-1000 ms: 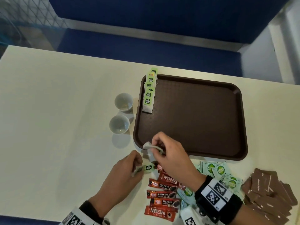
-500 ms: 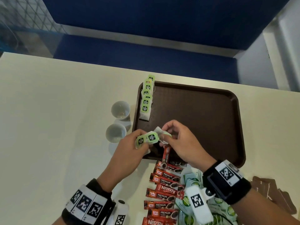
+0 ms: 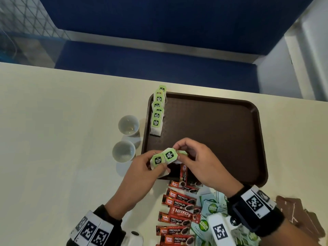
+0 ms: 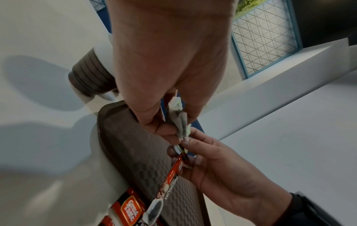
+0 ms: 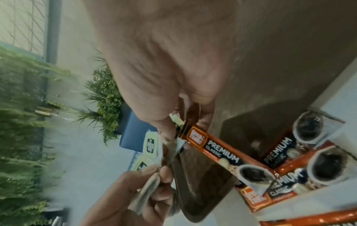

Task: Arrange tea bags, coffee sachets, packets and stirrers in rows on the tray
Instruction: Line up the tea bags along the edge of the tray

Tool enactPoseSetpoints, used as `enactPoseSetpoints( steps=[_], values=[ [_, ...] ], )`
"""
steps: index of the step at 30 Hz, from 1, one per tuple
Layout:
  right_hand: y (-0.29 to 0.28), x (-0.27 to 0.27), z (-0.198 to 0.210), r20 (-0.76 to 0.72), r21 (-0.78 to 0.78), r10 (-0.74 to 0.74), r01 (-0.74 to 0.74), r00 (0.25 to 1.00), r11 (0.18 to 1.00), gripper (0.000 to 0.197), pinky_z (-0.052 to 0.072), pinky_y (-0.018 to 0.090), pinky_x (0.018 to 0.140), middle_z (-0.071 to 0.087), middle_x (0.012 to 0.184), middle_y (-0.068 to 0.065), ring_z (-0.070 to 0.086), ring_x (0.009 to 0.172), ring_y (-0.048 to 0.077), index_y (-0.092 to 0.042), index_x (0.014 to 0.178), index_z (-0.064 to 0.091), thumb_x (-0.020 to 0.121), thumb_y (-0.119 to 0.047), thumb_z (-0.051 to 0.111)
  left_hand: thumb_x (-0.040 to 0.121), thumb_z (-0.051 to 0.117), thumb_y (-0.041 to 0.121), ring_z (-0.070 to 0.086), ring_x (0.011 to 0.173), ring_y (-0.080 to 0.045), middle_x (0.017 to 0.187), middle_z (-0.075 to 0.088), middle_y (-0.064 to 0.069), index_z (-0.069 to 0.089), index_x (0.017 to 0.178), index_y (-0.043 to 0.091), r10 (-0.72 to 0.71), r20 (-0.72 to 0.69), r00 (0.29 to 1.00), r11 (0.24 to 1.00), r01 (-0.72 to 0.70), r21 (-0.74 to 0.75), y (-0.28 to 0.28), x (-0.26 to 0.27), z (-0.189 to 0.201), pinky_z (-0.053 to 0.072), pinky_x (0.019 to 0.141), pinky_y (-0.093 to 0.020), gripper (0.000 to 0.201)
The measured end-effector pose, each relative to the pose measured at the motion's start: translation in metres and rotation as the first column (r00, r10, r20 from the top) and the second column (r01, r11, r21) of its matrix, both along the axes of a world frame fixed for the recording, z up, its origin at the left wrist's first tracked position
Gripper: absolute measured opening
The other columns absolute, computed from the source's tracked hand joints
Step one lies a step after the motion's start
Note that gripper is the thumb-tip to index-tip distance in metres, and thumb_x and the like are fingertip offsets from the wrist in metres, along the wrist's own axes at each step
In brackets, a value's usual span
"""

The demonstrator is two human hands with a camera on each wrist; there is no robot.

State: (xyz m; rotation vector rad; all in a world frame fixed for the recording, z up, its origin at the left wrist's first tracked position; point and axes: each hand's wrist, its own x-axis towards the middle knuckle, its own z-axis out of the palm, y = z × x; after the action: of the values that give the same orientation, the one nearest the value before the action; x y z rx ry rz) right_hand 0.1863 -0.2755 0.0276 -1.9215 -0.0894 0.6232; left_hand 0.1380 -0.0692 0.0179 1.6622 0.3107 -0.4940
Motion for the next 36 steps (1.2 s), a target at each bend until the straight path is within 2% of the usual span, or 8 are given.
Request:
enactPoseSetpoints(
  steps=[4, 9, 15, 22, 26, 31, 33, 36],
  values=[
    [-0.009, 0.003, -0.001, -0.135, 0.035, 0.018, -0.014, 0.991, 0.999, 0.036, 0.059, 0.038, 0.099, 0.076, 0.114, -0.006, 0.075, 0.105, 0.013, -0.034, 0.122, 0.069, 0.093, -0.017, 0.082, 0.101, 0.074, 0.016, 0.075, 0.104, -0.006, 0.106, 0.081, 0.012, 0.079, 0.117, 0.032, 0.068, -0.023, 0.997, 0.997, -0.069, -0.017, 0.002, 0.001, -0.002, 0.06, 0.083, -0.02, 0.023],
    [-0.022, -0.003, -0.009, -0.255, 0.037, 0.055, -0.047, 0.965, 0.998, 0.058, 0.062, 0.039, 0.095, 0.078, 0.107, 0.004, 0.076, 0.101, 0.021, -0.031, 0.132, 0.062, 0.084, -0.012, 0.09, 0.1, 0.076, 0.022, 0.073, 0.105, 0.001, 0.106, 0.08, 0.021, 0.078, 0.117, 0.035, 0.133, -0.054, 0.99, 0.991, -0.134, -0.019, 0.004, -0.003, -0.004, 0.058, 0.078, -0.012, 0.022],
    [-0.026, -0.009, -0.011, -0.251, -0.027, 0.058, -0.067, 0.966, 0.997, 0.046, 0.061, 0.033, 0.092, 0.082, 0.1, -0.001, 0.078, 0.094, 0.016, -0.029, 0.127, 0.061, 0.09, -0.013, 0.085, 0.102, 0.072, 0.021, 0.076, 0.109, -0.007, 0.111, 0.082, 0.014, 0.078, 0.122, 0.03, 0.135, -0.075, 0.988, 0.99, -0.138, -0.034, 0.004, -0.005, -0.007, 0.058, 0.081, -0.015, 0.023],
    [-0.015, -0.017, -0.021, -0.147, -0.142, -0.074, 0.053, 0.986, 0.988, 0.021, 0.059, 0.03, 0.077, 0.077, 0.096, -0.006, 0.07, 0.084, 0.017, -0.032, 0.102, 0.073, 0.087, -0.034, 0.088, 0.102, 0.071, 0.019, 0.075, 0.102, 0.002, 0.102, 0.081, 0.02, 0.077, 0.113, 0.032, 0.169, -0.114, 0.979, 0.977, -0.182, -0.11, -0.001, -0.008, -0.007, 0.058, 0.074, -0.013, 0.018],
    [-0.008, -0.022, -0.023, -0.223, -0.167, -0.071, 0.034, 0.972, 0.985, 0.021, 0.052, 0.02, 0.062, 0.078, 0.092, -0.002, 0.065, 0.069, 0.003, -0.027, 0.097, 0.075, 0.089, -0.044, 0.084, 0.102, 0.07, 0.021, 0.077, 0.109, -0.011, 0.109, 0.083, 0.007, 0.079, 0.118, 0.025, 0.212, -0.198, 0.957, 0.951, -0.249, -0.183, -0.004, -0.008, -0.006, 0.06, 0.088, -0.029, 0.018],
    [-0.009, -0.027, -0.024, -0.334, -0.119, -0.055, 0.015, 0.941, 0.993, 0.026, 0.049, 0.027, 0.065, 0.074, 0.084, 0.01, 0.061, 0.066, 0.008, -0.022, 0.097, 0.078, 0.085, -0.043, 0.088, 0.1, 0.07, 0.012, 0.077, 0.109, -0.021, 0.111, 0.083, -0.009, 0.081, 0.116, 0.014, 0.287, -0.29, 0.913, 0.884, -0.369, -0.288, -0.007, -0.006, -0.009, 0.059, 0.088, -0.032, 0.019],
    [-0.01, -0.029, -0.023, -0.344, -0.103, -0.062, 0.028, 0.937, 0.994, 0.021, 0.049, 0.023, 0.065, 0.073, 0.081, 0.007, 0.061, 0.067, 0.007, -0.021, 0.092, 0.079, 0.087, -0.038, 0.087, 0.099, 0.069, 0.01, 0.077, 0.107, -0.022, 0.111, 0.082, -0.012, 0.08, 0.115, 0.011, 0.306, -0.31, 0.9, 0.863, -0.4, -0.309, -0.008, -0.005, -0.011, 0.06, 0.084, -0.028, 0.019],
    [-0.012, -0.032, -0.021, -0.327, -0.081, -0.112, 0.091, 0.938, 0.993, 0.019, 0.049, 0.018, 0.066, 0.071, 0.078, -0.004, 0.061, 0.068, 0.004, -0.019, 0.088, 0.078, 0.087, -0.035, 0.088, 0.099, 0.071, 0.013, 0.077, 0.111, -0.021, 0.112, 0.083, -0.007, 0.08, 0.117, 0.015, 0.316, -0.293, 0.903, 0.881, -0.393, -0.262, -0.008, -0.007, -0.013, 0.059, 0.093, -0.036, 0.02]
  ],
)
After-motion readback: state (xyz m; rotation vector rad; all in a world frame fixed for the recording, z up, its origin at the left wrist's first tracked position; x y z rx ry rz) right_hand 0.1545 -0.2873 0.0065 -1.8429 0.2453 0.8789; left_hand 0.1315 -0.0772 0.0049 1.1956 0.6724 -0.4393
